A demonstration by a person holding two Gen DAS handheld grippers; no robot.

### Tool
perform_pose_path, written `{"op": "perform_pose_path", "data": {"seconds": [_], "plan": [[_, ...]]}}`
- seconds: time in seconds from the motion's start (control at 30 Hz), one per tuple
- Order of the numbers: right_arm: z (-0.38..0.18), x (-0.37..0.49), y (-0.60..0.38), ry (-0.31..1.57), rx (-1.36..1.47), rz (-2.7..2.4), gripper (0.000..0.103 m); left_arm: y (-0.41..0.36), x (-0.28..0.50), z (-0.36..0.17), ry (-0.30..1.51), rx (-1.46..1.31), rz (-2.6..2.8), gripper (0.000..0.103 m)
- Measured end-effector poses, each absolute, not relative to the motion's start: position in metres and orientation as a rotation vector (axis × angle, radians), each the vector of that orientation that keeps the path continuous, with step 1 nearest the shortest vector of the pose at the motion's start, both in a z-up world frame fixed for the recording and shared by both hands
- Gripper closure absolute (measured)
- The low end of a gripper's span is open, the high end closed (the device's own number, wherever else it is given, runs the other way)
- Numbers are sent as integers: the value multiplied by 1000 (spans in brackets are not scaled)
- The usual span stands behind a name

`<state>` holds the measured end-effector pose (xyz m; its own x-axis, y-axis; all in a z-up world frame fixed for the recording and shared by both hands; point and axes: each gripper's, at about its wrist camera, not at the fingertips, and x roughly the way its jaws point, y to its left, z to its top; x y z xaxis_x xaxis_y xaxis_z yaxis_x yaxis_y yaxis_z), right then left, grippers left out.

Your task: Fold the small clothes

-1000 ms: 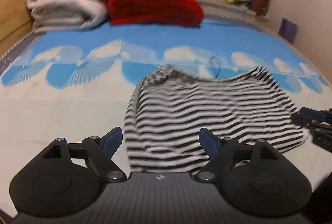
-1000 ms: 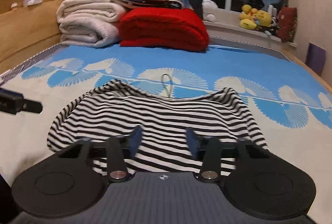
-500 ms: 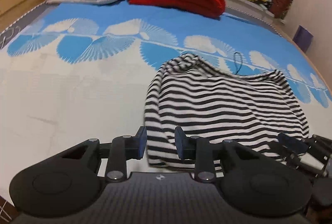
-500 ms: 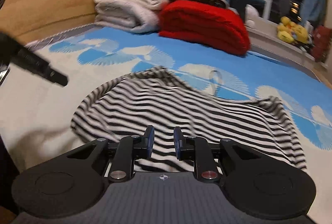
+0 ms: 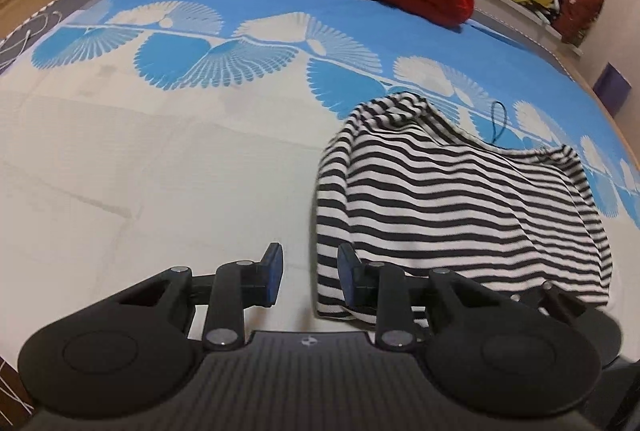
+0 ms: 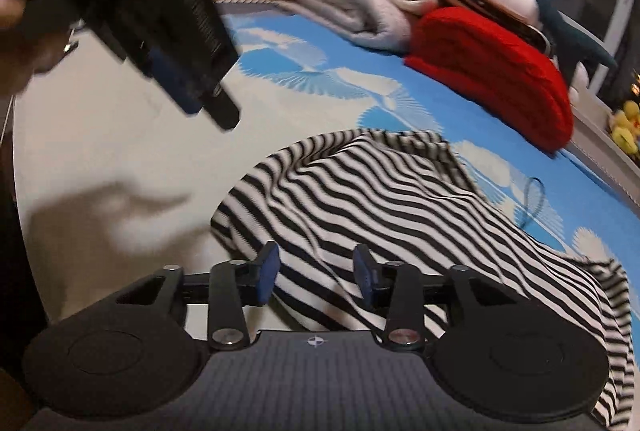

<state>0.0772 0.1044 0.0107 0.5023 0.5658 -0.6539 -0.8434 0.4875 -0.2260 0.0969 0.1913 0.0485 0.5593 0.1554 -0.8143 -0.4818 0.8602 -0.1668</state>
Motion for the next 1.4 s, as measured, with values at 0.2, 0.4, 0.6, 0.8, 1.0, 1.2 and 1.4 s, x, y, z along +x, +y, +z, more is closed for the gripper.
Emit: {"op": "perform_pose_path", "data": {"seconds": [0.2,0.4,0.6,0.8,1.0,1.2,1.4], "plan": [[-12,73,128,534,-681,960,48,202,98,42,935,-423,404,68],[-37,67,144,489,-823,992,44,207,104,35,971,-470,394,59],[-21,84,138,530,-704,981,88,224,130,11,1070,-703,262,16],[26,97,112,523,-458,953,90,250,172,-18,1074,-987,132,2],[43,88,94,516,-399,963,90,246,215,-46,1108,-1024,44,4],[37,79,91,562,-422,1009,90,233,221,-54,1135,-970,-19,82],[43,59,97,573,-429,1130,90,245,189,-7,1093,-857,23,91]]}}
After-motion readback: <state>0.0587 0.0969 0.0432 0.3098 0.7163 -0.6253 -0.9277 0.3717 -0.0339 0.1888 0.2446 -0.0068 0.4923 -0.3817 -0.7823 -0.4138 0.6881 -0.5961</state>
